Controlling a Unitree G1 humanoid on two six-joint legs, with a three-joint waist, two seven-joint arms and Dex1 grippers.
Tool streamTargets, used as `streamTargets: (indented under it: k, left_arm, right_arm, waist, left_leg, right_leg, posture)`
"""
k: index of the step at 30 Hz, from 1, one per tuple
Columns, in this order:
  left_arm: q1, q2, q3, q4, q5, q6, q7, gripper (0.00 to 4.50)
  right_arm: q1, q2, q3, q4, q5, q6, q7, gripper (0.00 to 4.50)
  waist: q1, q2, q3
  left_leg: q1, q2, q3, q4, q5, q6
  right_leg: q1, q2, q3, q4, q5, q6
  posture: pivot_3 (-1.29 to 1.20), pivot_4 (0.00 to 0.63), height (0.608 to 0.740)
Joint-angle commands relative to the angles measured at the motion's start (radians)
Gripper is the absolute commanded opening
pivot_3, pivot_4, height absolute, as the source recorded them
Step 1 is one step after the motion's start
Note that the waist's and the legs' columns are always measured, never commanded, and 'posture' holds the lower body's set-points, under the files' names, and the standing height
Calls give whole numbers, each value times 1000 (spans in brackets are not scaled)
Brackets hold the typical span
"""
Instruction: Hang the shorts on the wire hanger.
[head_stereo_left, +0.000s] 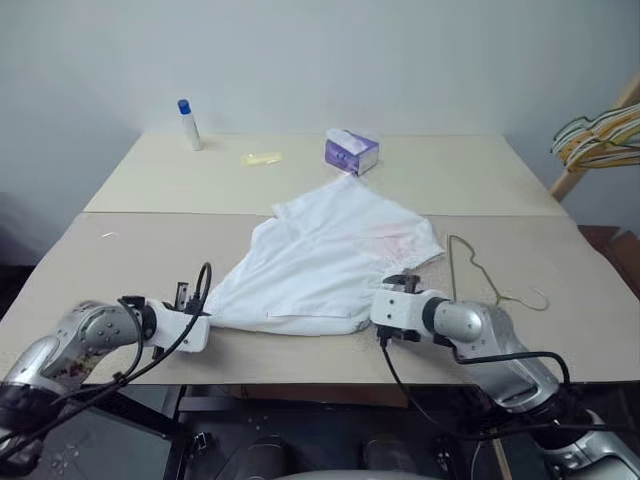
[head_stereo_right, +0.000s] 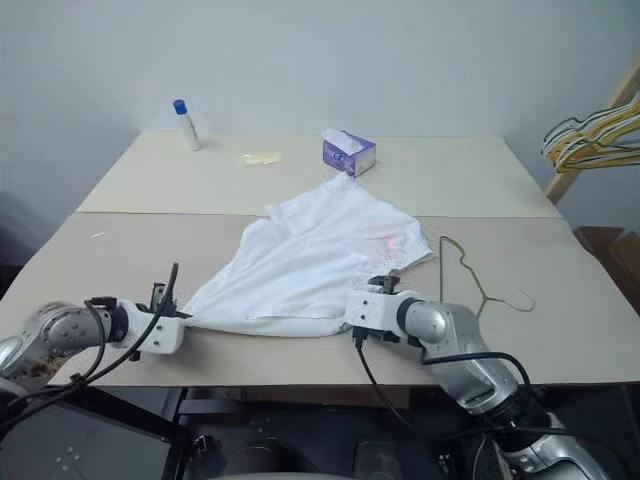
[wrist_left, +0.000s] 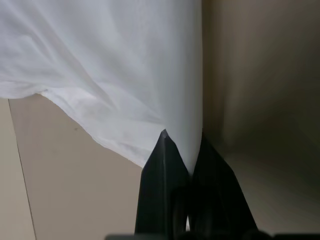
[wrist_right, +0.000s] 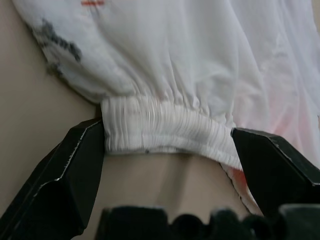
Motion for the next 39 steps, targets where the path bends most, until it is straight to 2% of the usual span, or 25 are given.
streamTargets:
  k: [1,7,16,19,23,25,28,30,39]
  left_arm:
    - [102,36,75,-174,-32,93,-32,22]
    - [270,45,127,-404,-88,199,-98,22]
    - [195,-32,99,-396,-58,265,-78,22]
    - [177,-48,89,-386,-54,264,-81,22]
    - [205,-47,109,-395,-67,251,-83,22]
    - [198,-51,104,-396,-67,254,-85,0]
    - [193,-58,99,-396,-67,261,-86,0]
    - [192,-64,94,-397,-66,265,-85,0]
    - [131,-122,28,-424,-67,311,-117,0]
  right_arm:
    - [-28,-36,-39,66,3,-84,3,4500]
    - [-62,-48,-59,143,9,-169,1,4500]
    - [63,-186,-187,-60,159,-195,164,4500]
    - [95,-178,-195,-146,183,-161,184,4500]
    - [84,-65,-90,-116,76,-130,106,4500]
    - [68,-10,-48,-64,17,-120,62,4100]
    - [38,17,-13,22,-72,-141,5,3308]
    - [12,16,-8,70,-104,-162,-26,3070]
    - [-89,-2,-41,232,-106,-282,-75,55]
  waist:
    - [8,0,0]
    - [20,1,1]
    - [43,3,2]
    - [35,3,2]
    - [24,3,2]
    - [24,3,2]
    - [25,3,2]
    - [27,3,2]
    - [29,3,2]
  left_leg:
    - [0,0,0,0,0,0]
    - [1,2,4,-1,-1,0]
    - [0,3,4,0,-2,1]
    - [1,4,5,-1,-2,1]
    - [3,4,6,-1,-2,1]
    - [3,4,6,-1,-2,1]
    - [3,4,6,-1,-2,1]
    - [3,4,6,-1,-2,1]
    - [4,4,7,-2,-2,1]
  right_leg:
    - [0,0,0,0,0,0]
    - [2,2,4,0,1,-2]
    - [2,3,4,-1,1,-2]
    - [2,4,5,-1,1,-3]
    - [3,5,6,-1,1,-3]
    - [3,5,7,-1,1,-3]
    - [3,5,7,-1,1,-3]
    - [3,5,7,-1,1,-3]
    - [3,5,8,-1,2,-3]
  posture:
    - [3,8,740]
    - [21,7,740]
    - [9,11,740]
    - [1,11,740]
    - [-4,9,740]
    - [1,7,740]
    - [9,7,740]
    - [16,6,740]
    - [0,3,740]
